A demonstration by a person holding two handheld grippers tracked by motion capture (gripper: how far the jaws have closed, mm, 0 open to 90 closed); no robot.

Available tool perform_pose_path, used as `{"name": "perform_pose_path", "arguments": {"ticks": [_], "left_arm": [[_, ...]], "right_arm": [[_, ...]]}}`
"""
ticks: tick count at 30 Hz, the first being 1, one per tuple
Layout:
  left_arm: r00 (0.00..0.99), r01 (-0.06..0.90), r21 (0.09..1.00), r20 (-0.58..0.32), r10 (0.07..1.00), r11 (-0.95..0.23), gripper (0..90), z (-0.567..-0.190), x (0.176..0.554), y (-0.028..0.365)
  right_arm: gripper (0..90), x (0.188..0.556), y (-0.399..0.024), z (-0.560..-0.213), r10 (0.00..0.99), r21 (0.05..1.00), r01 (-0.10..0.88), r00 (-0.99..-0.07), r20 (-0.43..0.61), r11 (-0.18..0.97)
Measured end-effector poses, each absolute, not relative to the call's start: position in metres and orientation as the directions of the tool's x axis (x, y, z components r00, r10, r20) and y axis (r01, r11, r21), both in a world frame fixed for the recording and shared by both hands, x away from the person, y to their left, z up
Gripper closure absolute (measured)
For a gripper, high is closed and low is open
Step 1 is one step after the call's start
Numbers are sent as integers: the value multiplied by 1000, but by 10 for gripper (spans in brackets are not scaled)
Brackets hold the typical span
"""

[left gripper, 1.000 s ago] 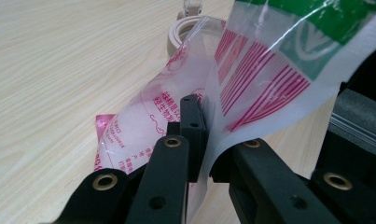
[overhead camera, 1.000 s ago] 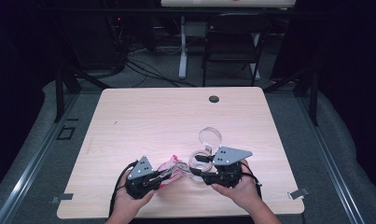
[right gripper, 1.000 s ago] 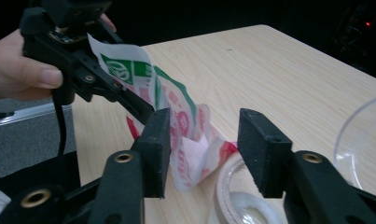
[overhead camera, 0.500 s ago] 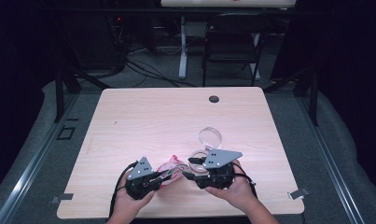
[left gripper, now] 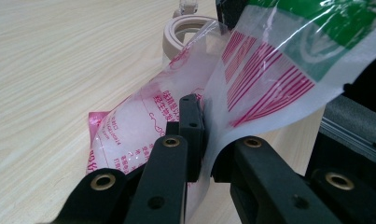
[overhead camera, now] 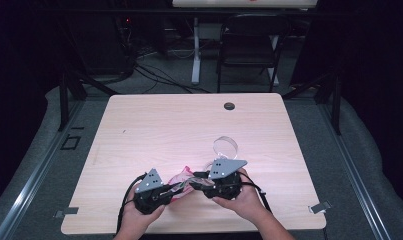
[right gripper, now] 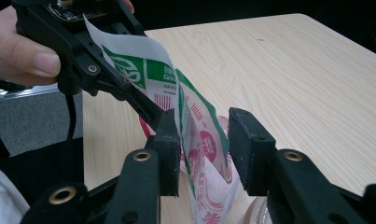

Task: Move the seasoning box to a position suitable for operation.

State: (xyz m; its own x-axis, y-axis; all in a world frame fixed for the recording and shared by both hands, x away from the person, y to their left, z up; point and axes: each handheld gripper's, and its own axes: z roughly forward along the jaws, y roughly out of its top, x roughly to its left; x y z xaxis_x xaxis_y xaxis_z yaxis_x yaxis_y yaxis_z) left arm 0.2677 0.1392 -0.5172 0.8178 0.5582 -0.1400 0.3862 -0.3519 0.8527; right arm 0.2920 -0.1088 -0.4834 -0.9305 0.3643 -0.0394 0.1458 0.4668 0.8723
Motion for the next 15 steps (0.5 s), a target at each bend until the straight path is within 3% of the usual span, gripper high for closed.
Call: {"name": "perform_pose_path", "arguments": {"ticks": [5,15], "left_arm": [[817,394,852,-153,556,-345,861,-518,269,140],[819,390,851,-146,554,-353,833,-519,268,140]], "right_arm": [[678,292,-107,-484,361,866,135,-931,-55,481],[840,291,-106,-484,356,851,127,-932,-74,510]]}}
